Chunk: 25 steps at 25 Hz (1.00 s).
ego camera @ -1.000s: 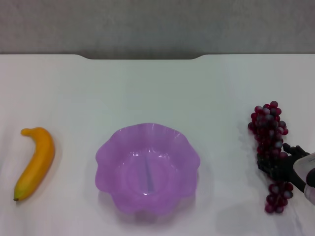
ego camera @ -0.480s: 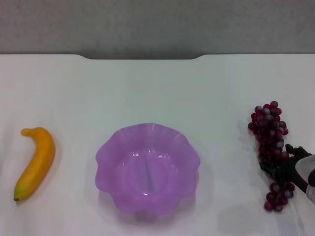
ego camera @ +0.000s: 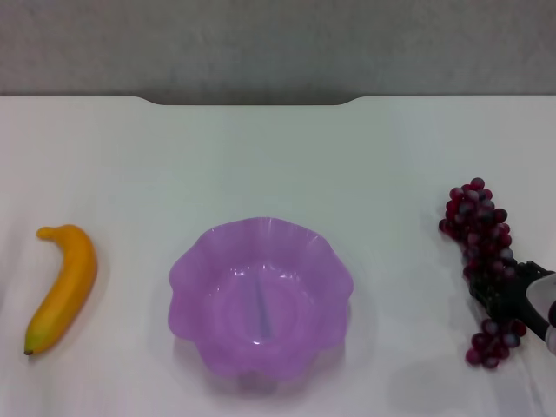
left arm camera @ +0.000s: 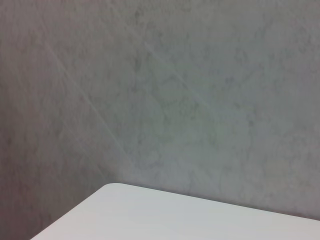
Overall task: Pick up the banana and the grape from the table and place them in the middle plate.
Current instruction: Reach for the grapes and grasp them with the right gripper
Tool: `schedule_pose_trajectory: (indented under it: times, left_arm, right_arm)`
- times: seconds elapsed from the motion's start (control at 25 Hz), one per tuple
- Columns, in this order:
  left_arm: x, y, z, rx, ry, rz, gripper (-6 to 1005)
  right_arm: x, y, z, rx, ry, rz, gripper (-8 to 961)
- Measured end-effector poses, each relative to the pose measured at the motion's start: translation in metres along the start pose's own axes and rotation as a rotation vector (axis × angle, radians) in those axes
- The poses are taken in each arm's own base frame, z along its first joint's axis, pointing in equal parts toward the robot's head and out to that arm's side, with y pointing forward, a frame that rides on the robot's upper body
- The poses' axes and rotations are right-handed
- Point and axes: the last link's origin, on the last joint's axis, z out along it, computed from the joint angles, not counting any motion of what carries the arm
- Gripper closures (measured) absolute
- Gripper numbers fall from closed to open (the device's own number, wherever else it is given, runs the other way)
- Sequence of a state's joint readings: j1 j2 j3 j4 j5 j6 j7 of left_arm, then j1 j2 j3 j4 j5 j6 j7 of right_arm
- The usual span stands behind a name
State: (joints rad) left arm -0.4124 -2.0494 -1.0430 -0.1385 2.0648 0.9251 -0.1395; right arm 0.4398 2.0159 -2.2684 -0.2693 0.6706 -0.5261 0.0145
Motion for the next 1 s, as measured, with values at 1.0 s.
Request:
schedule_pose_trajectory:
  times: [1.0]
  left_arm:
    - [0.0,0.0,0.0,0.0,0.0,0.0,136]
  right_arm:
    - [-0.01,-0.009,0.0,0.032,-0.066,0.02,457]
